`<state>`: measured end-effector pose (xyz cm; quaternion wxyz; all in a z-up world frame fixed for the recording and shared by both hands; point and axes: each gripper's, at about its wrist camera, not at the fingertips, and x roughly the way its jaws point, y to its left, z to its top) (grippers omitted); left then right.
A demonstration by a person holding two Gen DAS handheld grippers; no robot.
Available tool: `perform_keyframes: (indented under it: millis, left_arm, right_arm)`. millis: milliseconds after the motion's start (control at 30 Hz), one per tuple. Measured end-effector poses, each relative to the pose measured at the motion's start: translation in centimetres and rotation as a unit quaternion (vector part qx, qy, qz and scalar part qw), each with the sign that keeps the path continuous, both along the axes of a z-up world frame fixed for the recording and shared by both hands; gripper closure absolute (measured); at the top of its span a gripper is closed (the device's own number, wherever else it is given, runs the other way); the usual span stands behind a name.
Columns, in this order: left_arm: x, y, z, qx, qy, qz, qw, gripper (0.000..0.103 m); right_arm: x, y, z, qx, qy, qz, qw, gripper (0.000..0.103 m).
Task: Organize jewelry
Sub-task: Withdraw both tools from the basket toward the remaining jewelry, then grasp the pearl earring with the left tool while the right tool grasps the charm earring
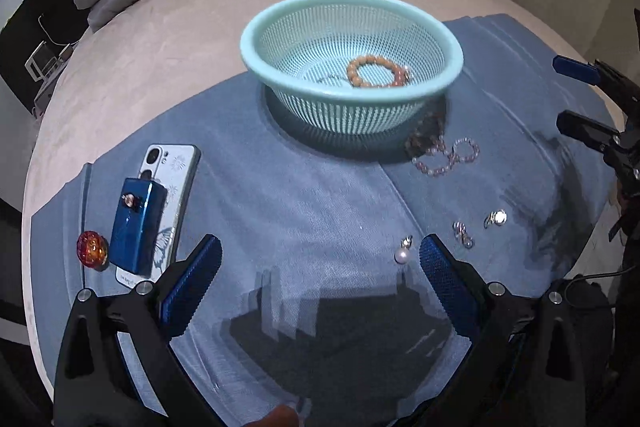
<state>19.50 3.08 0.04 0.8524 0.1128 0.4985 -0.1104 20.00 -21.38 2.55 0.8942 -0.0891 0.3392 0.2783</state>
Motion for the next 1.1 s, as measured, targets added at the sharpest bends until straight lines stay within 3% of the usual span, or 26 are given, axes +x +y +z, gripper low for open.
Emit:
perform_keyframes:
  millis: [200, 300, 333, 367, 400, 467, 567, 667, 700, 800, 867, 933, 1100]
  left_arm:
    - [-0.9, -1.0, -3.5, 0.001, 0.018, -0.015, 0.9997, 0.006]
    - [-0.9, -1.3, -4.8, 0.001, 0.010, -0.019, 0.9998, 0.006]
    - [-0.9, -1.4, -5.1, -0.006, 0.012, -0.020, 0.9997, 0.006]
    - [-0.9, -1.5, -5.5, -0.015, 0.015, -0.024, 0.9995, 0.008]
    - [-1.0, -1.7, -5.7, -0.021, 0.015, -0.031, 0.9992, 0.009]
    - [-1.2, -2.2, -6.1, -0.025, 0.007, -0.051, 0.9983, 0.018]
    - [-1.1, -2.1, -6.5, -0.034, -0.004, -0.058, 0.9977, 0.019]
    - [-0.9, -1.7, -6.8, -0.050, -0.003, -0.055, 0.9972, 0.022]
    - [-1.1, -1.9, -6.7, -0.046, -0.006, -0.058, 0.9972, 0.025]
    - [-1.9, -3.0, -6.4, -0.038, -0.015, -0.081, 0.9959, 0.050]
    - [-2.4, -3.9, -6.3, -0.042, -0.013, -0.098, 0.9942, 0.078]
    - [-2.9, -3.9, -6.5, -0.056, -0.004, -0.102, 0.9932, 0.094]
    - [-3.2, -4.0, -6.8, -0.060, -0.013, -0.085, 0.9944, 0.094]
  right_arm:
    - [-2.9, 2.9, -3.8, -0.042, 0.034, 0.097, 0.994, 0.011]
    - [-3.6, 3.7, -5.4, -0.050, 0.044, 0.109, 0.992, 0.015]
    - [-3.6, 3.9, -5.9, -0.048, 0.051, 0.109, 0.992, 0.033]
    - [-3.5, 4.0, -6.3, -0.042, 0.064, 0.107, 0.991, 0.045]
    - [-3.3, 3.9, -6.8, -0.036, 0.076, 0.102, 0.991, 0.051]
    - [-3.4, 4.1, -7.4, -0.036, 0.070, 0.094, 0.992, 0.050]
    - [-3.9, 4.4, -7.8, -0.055, 0.053, 0.082, 0.994, 0.055]
    - [-3.8, 3.8, -7.9, -0.042, 0.059, 0.065, 0.995, 0.079]
    - [-3.8, 3.6, -7.9, -0.039, 0.062, 0.060, 0.996, 0.090]
    - [-3.9, 3.4, -8.0, -0.037, 0.062, 0.049, 0.996, 0.091]
    - [-4.0, 3.6, -7.9, -0.046, 0.057, 0.046, 0.996, 0.091]
    - [-3.9, 3.6, -7.9, -0.046, 0.059, 0.044, 0.996, 0.091]
    - [-3.8, 3.6, -8.0, -0.047, 0.062, 0.043, 0.996, 0.091]
